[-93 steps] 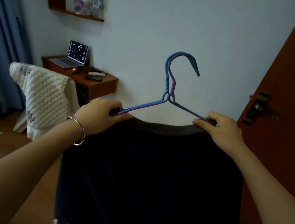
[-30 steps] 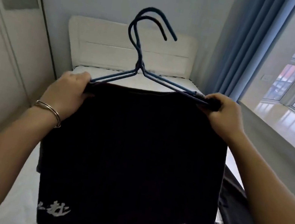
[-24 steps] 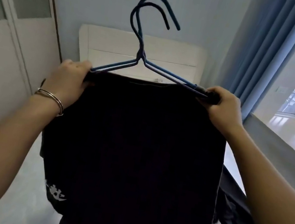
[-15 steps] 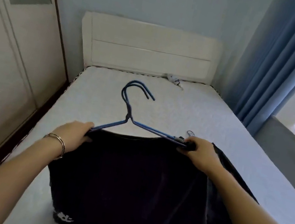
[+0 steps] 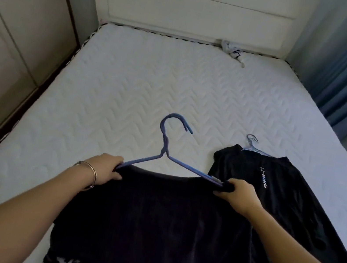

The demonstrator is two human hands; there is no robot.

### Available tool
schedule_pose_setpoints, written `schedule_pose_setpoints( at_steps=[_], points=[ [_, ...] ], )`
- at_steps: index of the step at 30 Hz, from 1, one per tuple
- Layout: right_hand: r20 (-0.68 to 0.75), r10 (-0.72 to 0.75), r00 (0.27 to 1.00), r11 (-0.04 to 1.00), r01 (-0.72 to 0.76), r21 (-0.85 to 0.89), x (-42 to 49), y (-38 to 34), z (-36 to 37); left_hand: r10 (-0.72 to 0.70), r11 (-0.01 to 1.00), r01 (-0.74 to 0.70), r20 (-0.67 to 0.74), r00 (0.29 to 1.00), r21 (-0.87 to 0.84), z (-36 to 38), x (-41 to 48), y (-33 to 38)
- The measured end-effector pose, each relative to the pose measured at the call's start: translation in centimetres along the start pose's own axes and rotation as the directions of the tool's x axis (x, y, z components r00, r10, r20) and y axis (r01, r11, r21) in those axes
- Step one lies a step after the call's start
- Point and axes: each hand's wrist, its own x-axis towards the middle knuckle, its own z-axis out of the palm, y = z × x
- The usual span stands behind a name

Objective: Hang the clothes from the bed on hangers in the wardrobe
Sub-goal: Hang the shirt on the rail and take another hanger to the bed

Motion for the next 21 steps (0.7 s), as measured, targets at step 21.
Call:
schedule_pose_setpoints(
  at_steps=[21],
  points=[
    [0.137, 0.012, 0.990, 0.948, 0.033, -0.315, 23.7, 8.1, 21.4, -0.174, 0.982, 0.177, -0.054, 0.983, 0.058, 20.6, 23.4, -1.6]
  ],
)
